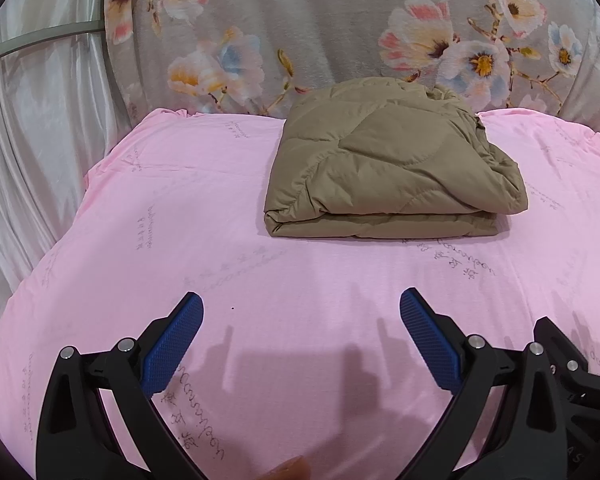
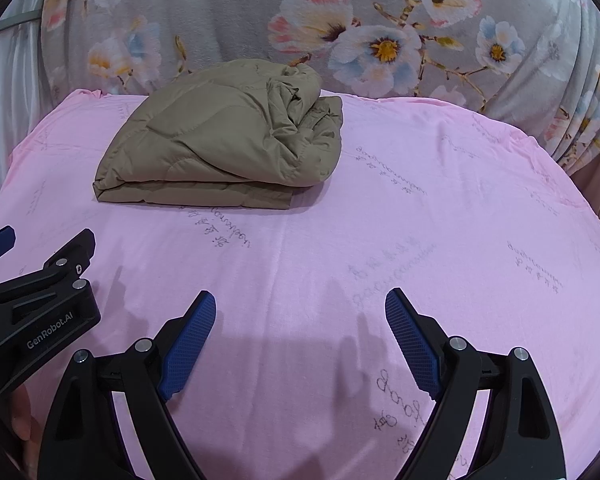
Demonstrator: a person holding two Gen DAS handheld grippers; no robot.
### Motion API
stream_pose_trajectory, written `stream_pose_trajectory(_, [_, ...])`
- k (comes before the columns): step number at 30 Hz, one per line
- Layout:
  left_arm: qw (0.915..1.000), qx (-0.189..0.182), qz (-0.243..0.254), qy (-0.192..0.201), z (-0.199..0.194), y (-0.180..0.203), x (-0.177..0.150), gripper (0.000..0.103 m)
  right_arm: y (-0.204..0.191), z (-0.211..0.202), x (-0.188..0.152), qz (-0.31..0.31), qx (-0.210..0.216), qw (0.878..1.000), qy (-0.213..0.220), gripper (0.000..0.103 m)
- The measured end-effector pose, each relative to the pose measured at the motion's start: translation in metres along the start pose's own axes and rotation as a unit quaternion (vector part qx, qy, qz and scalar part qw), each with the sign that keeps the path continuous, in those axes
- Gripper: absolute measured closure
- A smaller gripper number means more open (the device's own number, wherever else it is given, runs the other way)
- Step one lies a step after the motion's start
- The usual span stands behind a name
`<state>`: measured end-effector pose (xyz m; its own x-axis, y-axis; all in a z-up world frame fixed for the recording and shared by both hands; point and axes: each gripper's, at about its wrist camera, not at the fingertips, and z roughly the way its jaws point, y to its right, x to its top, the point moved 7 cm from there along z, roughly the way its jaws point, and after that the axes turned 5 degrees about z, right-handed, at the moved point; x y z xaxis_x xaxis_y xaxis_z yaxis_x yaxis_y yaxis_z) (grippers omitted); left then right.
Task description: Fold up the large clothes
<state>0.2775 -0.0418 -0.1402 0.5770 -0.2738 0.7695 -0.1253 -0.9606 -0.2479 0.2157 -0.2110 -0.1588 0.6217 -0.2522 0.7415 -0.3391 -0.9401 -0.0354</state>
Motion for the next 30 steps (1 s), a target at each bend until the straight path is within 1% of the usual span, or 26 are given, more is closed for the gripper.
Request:
stream_pose_trajectory(26, [1.0000, 0.000, 0.002, 0.004, -0.0010, 0.0027, -0.0008, 0.007, -0.0020, -0.0006, -0.0002, 0.000, -0.001, 1.000, 0.002, 0.019])
stream_pose_trajectory(30, [1.0000, 0.000, 0.002, 0.005, -0.0008, 0.0036, -0.0012, 0.007, -0.0053, -0.0014, 0.0055, -0.002, -0.001, 1.000, 0.004, 0.019])
